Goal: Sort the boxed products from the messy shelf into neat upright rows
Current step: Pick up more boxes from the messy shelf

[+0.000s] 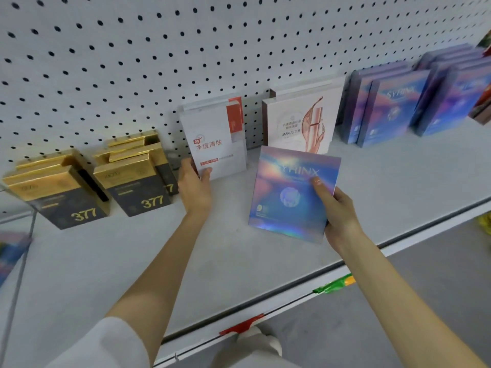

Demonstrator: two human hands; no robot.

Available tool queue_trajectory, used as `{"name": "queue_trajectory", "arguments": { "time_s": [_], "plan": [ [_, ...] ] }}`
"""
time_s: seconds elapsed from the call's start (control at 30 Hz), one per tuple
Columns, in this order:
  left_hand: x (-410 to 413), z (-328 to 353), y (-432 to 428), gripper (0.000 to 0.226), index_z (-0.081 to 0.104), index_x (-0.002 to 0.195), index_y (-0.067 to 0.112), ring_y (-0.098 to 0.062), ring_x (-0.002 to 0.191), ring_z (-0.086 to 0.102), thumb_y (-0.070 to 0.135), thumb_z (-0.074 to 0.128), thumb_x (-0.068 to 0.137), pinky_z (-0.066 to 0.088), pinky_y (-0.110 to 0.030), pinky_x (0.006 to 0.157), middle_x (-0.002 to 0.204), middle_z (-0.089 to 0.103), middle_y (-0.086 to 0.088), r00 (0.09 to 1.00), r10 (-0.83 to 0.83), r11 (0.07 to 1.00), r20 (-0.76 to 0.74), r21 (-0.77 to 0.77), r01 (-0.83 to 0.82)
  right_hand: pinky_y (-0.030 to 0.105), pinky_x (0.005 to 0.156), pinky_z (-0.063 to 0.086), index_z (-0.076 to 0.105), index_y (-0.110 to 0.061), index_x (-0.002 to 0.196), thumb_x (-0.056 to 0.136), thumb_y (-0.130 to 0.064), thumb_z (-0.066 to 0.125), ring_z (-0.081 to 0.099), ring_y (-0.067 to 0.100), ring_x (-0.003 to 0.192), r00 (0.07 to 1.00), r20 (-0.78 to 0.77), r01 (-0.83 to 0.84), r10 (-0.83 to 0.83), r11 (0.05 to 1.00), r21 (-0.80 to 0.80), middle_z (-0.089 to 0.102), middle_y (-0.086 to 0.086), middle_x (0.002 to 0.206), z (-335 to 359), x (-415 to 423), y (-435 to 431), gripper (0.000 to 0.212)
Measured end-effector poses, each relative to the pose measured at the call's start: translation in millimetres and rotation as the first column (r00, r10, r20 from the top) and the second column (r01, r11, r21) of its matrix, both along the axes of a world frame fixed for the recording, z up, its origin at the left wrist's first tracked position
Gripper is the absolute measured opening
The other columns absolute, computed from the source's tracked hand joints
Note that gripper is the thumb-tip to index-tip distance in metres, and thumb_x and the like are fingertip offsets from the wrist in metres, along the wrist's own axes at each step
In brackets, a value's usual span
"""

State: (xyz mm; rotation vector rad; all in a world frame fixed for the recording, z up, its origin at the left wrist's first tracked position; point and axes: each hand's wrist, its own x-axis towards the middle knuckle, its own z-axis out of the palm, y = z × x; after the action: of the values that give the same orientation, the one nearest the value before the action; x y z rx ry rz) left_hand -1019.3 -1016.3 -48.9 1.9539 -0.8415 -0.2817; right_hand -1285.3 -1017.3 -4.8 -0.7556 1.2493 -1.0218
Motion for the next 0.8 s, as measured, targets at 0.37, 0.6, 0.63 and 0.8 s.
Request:
{"name": "queue_trajectory", "arguments": {
  "time_s": [0.37,0.6,0.63,0.8],
  "plan": [
    [-63,24,41,0.046,0.040,0.134,0.007,-0.017,0.119,0.046,0.022,0.059,0.094,0.041,-0.024,0.099,0.133,0.043,-0.010,0.983,0.090,0.986,-0.158,-0.125,-0.110,0.026,0.055,0.056,0.073,-0.011,0.095,0.086,-0.034,0.072,0.074,0.016,0.074,0.994,0.091,0.065,-0.067,0.998,0.019,0.077,0.002,0.088,-2,-11,6,0.024],
    [-144,31,51,0.019,0.059,0.109,0.014,0.007,0.081,0.062,0.021,0.063,0.092,0.044,-0.009,0.074,0.097,0.066,0.005,0.800,-0.475,0.869,-0.368,-0.051,0.493,0.038,0.072,0.060,0.072,-0.008,0.100,0.084,-0.036,0.072,0.073,0.024,0.087,0.975,0.194,0.101,-0.107,0.994,0.041,0.076,0.010,0.099,-7,-55,10,0.032],
    [-154,32,47,0.019,0.060,0.108,0.011,-0.003,0.082,0.063,0.020,0.064,0.091,0.046,-0.018,0.075,0.097,0.067,0.000,0.779,-0.497,0.849,-0.383,-0.030,0.527,0.037,0.069,0.060,0.071,-0.007,0.099,0.082,-0.037,0.072,0.074,0.024,0.085,0.967,0.228,0.102,-0.113,0.993,0.059,0.076,0.011,0.099,-7,-66,9,0.035],
    [-220,35,27,0.017,0.061,0.087,0.010,-0.003,0.067,0.055,0.024,0.069,0.082,0.043,-0.019,0.063,0.075,0.062,0.003,0.680,-0.557,0.805,-0.476,-0.110,0.583,0.033,0.063,0.059,0.069,-0.006,0.099,0.078,-0.037,0.071,0.074,0.022,0.081,0.953,0.286,0.086,-0.098,0.995,0.055,0.076,0.011,0.096,-8,-137,-10,0.037]
  ]
}}
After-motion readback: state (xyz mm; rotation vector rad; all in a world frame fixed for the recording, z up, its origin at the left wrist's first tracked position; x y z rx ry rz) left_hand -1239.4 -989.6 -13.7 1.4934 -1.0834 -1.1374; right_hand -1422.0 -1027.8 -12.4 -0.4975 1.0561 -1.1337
